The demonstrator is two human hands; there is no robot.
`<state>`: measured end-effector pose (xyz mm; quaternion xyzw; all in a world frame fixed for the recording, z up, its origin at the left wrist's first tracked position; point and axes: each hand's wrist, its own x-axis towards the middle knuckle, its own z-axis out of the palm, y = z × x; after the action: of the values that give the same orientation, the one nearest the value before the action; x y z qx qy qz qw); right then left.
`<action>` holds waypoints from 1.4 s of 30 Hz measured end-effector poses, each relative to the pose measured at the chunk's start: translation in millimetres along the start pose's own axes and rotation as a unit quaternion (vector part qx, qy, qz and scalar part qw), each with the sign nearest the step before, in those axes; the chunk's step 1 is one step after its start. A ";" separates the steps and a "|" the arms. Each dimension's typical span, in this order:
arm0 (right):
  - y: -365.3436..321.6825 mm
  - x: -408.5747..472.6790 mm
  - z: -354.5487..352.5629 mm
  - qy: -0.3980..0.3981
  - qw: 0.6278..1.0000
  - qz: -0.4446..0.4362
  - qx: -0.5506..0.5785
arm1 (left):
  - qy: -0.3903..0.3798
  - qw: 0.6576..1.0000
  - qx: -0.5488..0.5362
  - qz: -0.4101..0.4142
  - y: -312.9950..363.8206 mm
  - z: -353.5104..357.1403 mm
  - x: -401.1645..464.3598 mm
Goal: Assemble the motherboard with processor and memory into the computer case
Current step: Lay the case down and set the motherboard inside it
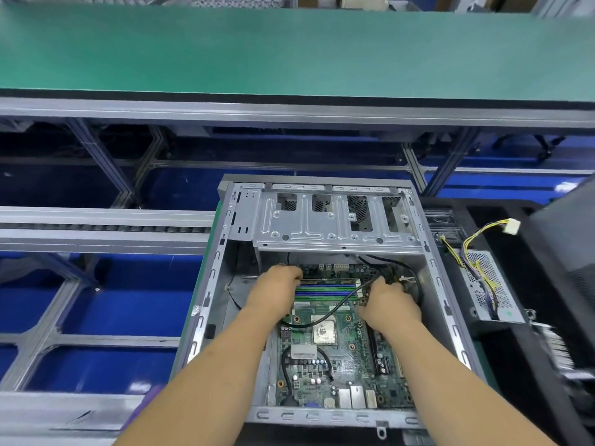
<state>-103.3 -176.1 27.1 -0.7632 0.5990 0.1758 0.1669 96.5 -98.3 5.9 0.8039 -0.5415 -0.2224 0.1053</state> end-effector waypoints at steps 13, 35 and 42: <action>-29.3 -31.2 -6.7 0.089 0.980 -0.127 -0.123 | 0.009 0.999 -0.031 -0.033 5.5 -5.1 9.9; -48.7 -40.8 20.4 -0.226 0.916 -0.321 0.082 | -0.172 0.974 -0.125 0.079 21.5 -10.1 -19.5; -51.9 -40.1 24.9 -0.259 0.903 -0.313 0.139 | -0.300 0.944 -0.135 0.003 9.7 -21.4 -25.5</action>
<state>-63.4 -118.4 26.1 -0.8077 0.2830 0.2210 0.4676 90.6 -80.3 35.0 0.6766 -0.5152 -0.5241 0.0462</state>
